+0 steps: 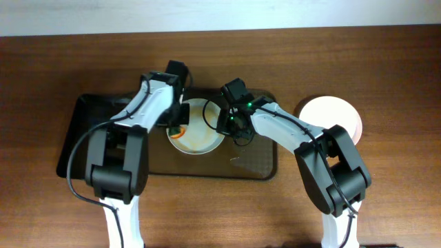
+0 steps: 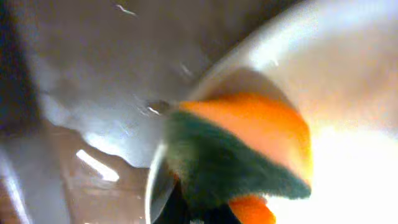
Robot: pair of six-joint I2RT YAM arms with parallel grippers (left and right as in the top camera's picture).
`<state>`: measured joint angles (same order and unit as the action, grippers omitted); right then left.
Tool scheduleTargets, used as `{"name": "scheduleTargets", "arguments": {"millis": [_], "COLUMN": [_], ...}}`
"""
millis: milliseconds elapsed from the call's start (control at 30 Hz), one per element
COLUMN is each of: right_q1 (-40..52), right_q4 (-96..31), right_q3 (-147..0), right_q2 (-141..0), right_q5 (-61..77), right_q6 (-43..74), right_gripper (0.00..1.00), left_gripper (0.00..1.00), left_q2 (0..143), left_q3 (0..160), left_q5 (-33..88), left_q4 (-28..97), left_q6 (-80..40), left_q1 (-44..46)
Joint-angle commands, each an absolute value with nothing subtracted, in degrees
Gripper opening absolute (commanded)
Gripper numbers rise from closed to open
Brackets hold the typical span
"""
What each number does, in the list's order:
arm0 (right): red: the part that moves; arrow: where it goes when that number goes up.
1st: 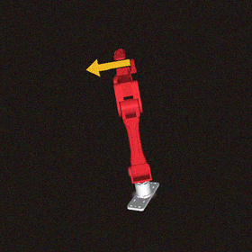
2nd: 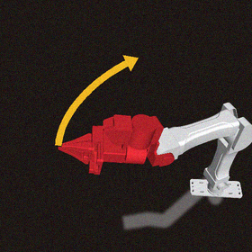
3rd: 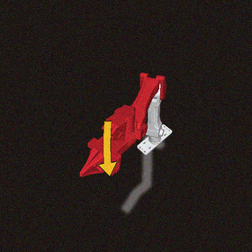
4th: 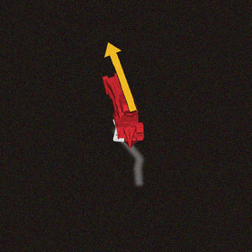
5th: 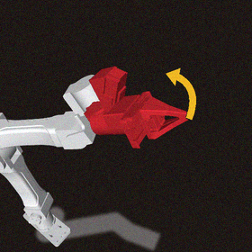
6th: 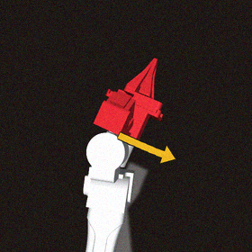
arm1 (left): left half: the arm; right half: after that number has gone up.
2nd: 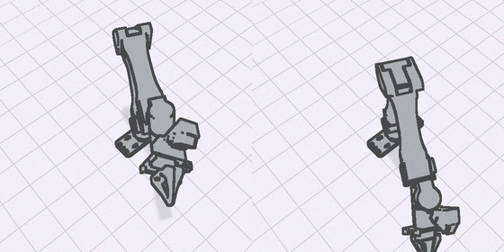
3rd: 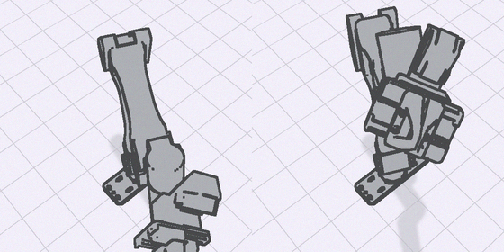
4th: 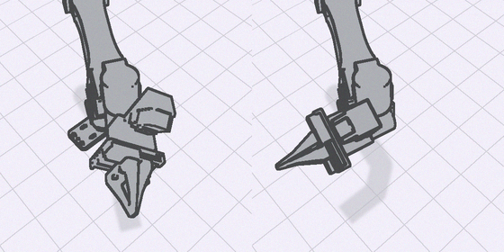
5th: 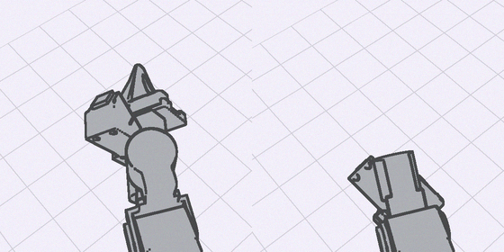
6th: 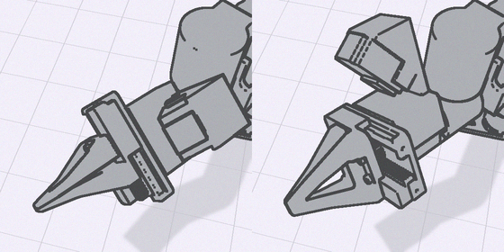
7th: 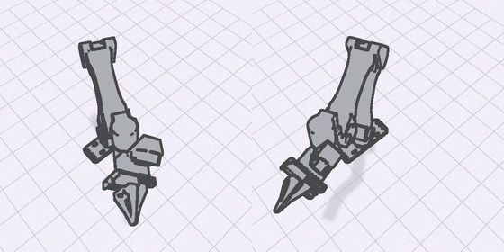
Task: Clean dirty plates on tray and stack at the side
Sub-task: 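Scrub the last plate with the left-held sponge while the right gripper holds it, then lift the last plate and stack it on the plate pile with the right gripper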
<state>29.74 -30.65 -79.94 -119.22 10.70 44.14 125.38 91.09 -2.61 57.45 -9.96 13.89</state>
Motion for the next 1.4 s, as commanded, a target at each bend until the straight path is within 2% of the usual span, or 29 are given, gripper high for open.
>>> {"name": "scheduleTargets", "arguments": {"millis": [0,67,167,300,433,500,533,567,667,733,767,867,1033,1100,1133,1200,1233,1367], "right_q1": [29.2,29.2,29.2,29.2,29.2,29.2,29.2,29.2,29.2,29.2,29.2,29.2,29.2,29.2,29.2,29.2,29.2,28.4], "right_q4": [-31.9,-31.9,-31.9,-31.9,-31.9,-31.8,-31.7,-31.7,-31.7,-31.7,-31.7,-31.7,-29.0,-26.4,-25.3,-23.5,-23.6,-24.0], "right_q3": [-79.1,-79.1,-79.1,-79.1,-79.1,-79.1,-79.1,-79.1,-79.1,-79.1,-79.1,-79.1,-79.1,-79.1,-79.1,-79.1,-79.1,-79.1], "right_q2": [-120.2,-120.2,-120.2,-120.2,-120.2,-120.2,-120.2,-120.2,-120.2,-120.2,-120.2,-120.2,-120.2,-120.2,-120.3,-121.1,-121.4,-120.4], "right_q5": [8.6,8.6,8.6,8.6,8.6,8.5,8.5,8.5,8.5,8.5,8.6,8.6,8.3,6.7,6.8,6.8,6.9,17.5], "right_q6": [44.4,44.4,44.4,44.4,44.4,44.4,44.4,44.4,44.4,44.4,44.4,44.4,43.7,42.2,42.2,42.2,42.2,37.8], "right_gripper": [0.04,0.04,0.04,0.04,0.04,0.04,0.04,0.04,0.04,0.04,0.04,0.04,0.04,0.18,0.18,0.13,0.05,0.04], "left_gripper": [0.00,0.00,0.00,0.00,0.00,0.00,0.00,0.00,0.00,0.00,0.00,0.00,0.00,0.00,0.00,0.00,0.00,0.00], "left_q2": [134.1,134.1,134.1,134.1,134.1,134.1,134.1,134.1,134.1,134.0,134.0,132.5,130.1,130.2,130.2,130.2,130.2,130.3], "left_q3": [84.8,83.8,83.2,83.2,83.2,83.4,83.4,83.4,83.4,84.8,89.3,103.8,123.3,123.9,123.4,123.3,123.3,122.8], "left_q5": [25.2,30.5,30.5,30.0,10.6,-4.9,-15.7,-20.4,-19.0,-7.8,1.5,8.4,6.5,5.1,4.9,1.6,1.7,1.7], "left_q4": [60.6,58.3,56.2,46.4,32.1,33.0,36.9,40.9,47.9,54.6,59.4,67.8,71.3,70.6,70.5,69.6,69.5,69.2], "left_q6": [12.1,13.8,15.1,14.0,1.8,-8.0,-18.5,-24.1,-24.4,-19.5,-12.4,-5.0,-3.6,-3.6,-3.6,-3.6,-3.6,-3.8], "left_q1": [13.0,13.0,13.1,12.5,12.6,12.8,12.7,12.6,13.0,12.6,11.9,11.8,11.3,11.2,11.2,11.0,11.0,10.5]}}
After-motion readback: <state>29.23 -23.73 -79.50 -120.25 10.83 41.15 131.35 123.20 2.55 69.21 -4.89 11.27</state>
